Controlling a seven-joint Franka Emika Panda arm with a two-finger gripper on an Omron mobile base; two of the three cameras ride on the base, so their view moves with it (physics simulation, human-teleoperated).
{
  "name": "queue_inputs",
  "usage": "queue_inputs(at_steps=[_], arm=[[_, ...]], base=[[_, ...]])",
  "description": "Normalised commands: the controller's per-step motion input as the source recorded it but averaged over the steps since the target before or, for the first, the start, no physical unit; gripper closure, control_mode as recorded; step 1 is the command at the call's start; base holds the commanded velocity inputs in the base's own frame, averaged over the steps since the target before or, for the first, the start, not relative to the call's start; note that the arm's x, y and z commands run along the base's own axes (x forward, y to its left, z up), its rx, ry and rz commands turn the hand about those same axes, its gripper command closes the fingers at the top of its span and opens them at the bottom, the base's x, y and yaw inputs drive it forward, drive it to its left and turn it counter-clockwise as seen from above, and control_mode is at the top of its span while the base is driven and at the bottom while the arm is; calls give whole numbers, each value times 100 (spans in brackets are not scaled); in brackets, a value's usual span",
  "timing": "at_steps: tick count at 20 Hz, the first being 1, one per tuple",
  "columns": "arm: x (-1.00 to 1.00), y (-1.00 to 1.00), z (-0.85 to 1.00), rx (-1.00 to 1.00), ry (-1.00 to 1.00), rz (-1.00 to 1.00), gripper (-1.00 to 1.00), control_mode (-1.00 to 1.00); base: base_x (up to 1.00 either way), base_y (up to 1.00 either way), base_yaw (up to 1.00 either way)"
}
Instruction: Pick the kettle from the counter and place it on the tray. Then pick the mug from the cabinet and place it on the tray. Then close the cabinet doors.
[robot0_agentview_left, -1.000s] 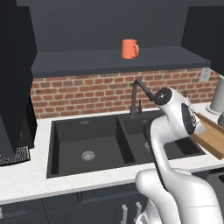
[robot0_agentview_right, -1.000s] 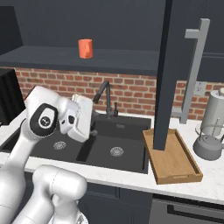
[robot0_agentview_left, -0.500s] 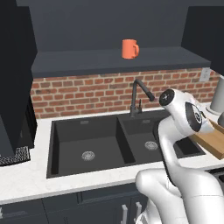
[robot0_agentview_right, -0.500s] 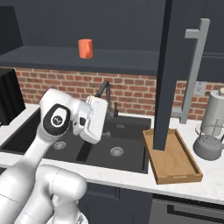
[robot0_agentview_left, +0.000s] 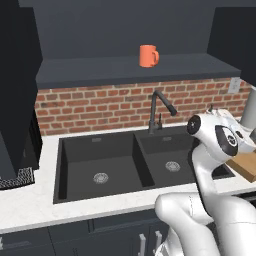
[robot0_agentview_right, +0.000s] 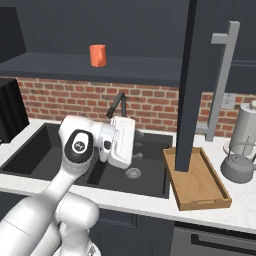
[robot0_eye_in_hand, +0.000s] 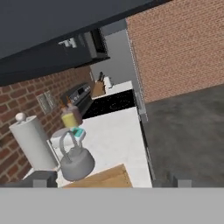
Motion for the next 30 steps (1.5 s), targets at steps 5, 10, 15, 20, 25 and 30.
queue_inputs(at_steps=[5, 10, 15, 20, 25, 30], arm=[[0, -45, 0, -6, 0, -3, -100, -100], [2, -47, 0, -1, 7, -4, -100, -100], [12, -32, 0, -4, 16, -8, -100, -100], [21, -37, 0, -5, 15, -7, -100, -100], [13, -38, -3, -3, 4, -6, -100, -100], [18, -34, -8, 0, 0, -4, -100, -100]], base=[[0, 0, 0], [0, 0, 0], [0, 0, 0], [0, 0, 0], [0, 0, 0], [0, 0, 0]])
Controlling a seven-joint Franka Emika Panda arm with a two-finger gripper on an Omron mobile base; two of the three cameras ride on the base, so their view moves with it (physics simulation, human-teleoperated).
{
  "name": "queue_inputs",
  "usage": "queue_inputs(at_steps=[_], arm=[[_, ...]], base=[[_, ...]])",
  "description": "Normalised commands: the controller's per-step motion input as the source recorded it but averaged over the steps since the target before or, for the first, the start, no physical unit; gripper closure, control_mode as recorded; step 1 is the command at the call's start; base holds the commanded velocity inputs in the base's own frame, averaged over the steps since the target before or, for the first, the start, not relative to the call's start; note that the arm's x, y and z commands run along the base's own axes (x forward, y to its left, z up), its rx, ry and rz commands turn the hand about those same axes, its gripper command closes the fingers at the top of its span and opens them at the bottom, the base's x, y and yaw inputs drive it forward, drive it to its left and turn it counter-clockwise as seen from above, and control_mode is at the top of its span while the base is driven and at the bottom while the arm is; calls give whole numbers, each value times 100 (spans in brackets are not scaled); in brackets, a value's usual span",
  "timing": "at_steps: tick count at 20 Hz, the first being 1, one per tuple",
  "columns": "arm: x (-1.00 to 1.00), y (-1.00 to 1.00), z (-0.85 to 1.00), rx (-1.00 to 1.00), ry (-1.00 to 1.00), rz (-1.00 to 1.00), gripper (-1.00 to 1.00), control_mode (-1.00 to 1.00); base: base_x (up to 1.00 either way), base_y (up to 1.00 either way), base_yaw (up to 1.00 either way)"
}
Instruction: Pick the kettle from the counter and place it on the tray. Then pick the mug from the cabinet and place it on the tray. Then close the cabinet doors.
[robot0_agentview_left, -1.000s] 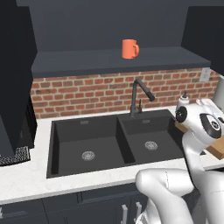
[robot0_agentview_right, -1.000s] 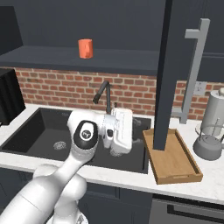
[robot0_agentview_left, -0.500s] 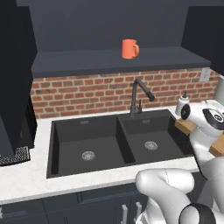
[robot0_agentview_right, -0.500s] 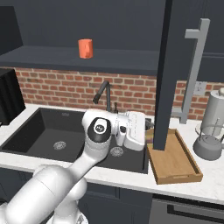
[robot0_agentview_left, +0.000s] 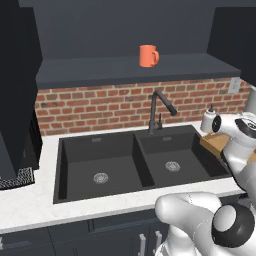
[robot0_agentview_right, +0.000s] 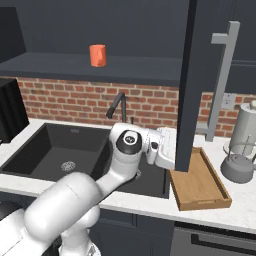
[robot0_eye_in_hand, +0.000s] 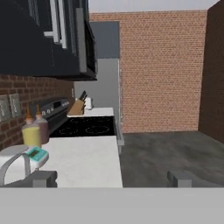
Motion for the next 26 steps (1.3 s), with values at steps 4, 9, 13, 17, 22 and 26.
queue_inputs(at_steps=[4, 9, 13, 17, 22, 26], arm=[[15, -25, -13, 0, 0, -1, -100, -100], [21, -16, -12, 0, 0, 0, -100, -100], [21, -20, -12, 0, 0, 0, -100, -100], [26, -23, -8, 0, 0, 0, -100, -100], [20, -22, -11, 0, 0, 0, -100, -100], [24, -13, -14, 0, 0, 0, -100, -100]], base=[[0, 0, 0], [0, 0, 0], [0, 0, 0], [0, 0, 0], [0, 0, 0], [0, 0, 0]])
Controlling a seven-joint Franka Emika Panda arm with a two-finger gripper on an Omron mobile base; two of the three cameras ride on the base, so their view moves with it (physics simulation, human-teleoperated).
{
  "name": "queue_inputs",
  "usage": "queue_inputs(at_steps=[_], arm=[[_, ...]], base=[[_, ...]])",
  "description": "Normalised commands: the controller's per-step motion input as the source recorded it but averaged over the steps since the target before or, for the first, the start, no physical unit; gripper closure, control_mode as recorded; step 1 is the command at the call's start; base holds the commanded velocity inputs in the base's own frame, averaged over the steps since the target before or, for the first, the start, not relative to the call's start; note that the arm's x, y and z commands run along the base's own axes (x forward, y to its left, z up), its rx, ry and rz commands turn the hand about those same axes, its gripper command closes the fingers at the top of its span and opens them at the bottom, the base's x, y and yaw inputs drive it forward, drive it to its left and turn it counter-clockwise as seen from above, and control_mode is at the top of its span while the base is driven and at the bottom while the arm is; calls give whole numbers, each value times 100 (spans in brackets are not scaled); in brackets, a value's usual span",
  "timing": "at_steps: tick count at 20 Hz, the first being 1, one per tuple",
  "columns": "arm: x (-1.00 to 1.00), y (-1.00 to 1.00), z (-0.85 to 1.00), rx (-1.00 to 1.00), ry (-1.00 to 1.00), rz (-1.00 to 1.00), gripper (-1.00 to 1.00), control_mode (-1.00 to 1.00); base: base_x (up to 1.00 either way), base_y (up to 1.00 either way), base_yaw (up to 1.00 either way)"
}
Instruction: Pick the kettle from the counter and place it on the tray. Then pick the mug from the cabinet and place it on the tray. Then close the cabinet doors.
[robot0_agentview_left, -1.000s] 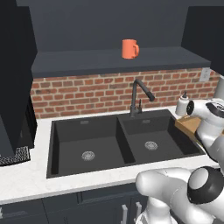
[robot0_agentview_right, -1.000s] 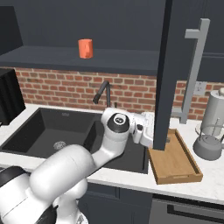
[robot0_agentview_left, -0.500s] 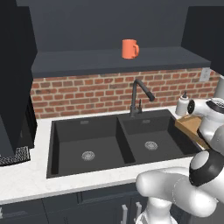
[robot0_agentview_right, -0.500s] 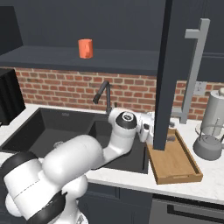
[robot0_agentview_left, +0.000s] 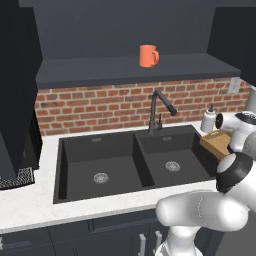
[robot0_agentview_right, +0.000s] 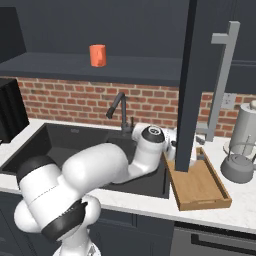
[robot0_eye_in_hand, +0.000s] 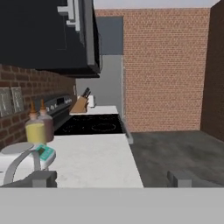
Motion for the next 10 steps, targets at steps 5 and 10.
queue_inputs(at_steps=[5, 10], arm=[[19, -16, -21, 0, -1, 0, -100, -100], [17, -22, -20, 0, -3, 0, -100, -100]], base=[[0, 0, 0], [0, 0, 0]])
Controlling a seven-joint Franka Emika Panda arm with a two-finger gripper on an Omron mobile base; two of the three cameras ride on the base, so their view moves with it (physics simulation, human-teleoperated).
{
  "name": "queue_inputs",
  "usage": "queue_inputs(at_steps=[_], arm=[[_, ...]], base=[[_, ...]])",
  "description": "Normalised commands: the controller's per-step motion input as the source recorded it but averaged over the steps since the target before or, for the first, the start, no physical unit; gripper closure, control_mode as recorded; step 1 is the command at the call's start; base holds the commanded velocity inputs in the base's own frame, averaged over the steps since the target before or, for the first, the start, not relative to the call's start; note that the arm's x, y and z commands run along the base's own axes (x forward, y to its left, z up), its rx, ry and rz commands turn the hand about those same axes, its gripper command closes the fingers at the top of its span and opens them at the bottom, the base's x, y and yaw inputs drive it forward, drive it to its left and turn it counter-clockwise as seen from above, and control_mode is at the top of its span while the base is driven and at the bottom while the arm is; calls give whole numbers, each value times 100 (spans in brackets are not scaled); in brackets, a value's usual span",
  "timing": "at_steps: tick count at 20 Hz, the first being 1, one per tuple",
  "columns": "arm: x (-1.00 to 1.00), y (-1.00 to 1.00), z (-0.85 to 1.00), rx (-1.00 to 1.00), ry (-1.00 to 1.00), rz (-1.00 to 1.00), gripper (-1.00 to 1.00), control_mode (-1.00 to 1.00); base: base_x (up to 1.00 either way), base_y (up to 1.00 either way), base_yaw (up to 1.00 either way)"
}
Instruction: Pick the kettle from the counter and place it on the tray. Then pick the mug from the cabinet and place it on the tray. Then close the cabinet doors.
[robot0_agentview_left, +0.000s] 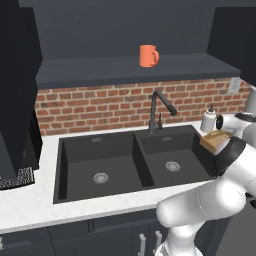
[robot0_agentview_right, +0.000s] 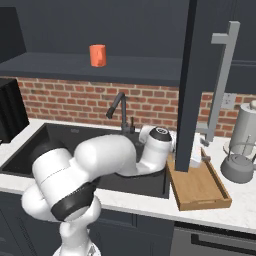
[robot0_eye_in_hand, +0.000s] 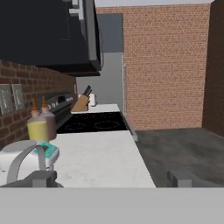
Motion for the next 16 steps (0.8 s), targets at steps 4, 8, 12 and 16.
queue_inputs(at_steps=[4, 8, 12, 16], arm=[[16, -31, -9, 0, -2, 0, -100, -100], [19, -25, -14, 0, 0, 0, -100, -100], [23, -20, -17, 0, 0, 0, -100, -100], [22, -11, -16, 0, 0, 0, -100, -100]], base=[[0, 0, 0], [0, 0, 0], [0, 0, 0], [0, 0, 0]])
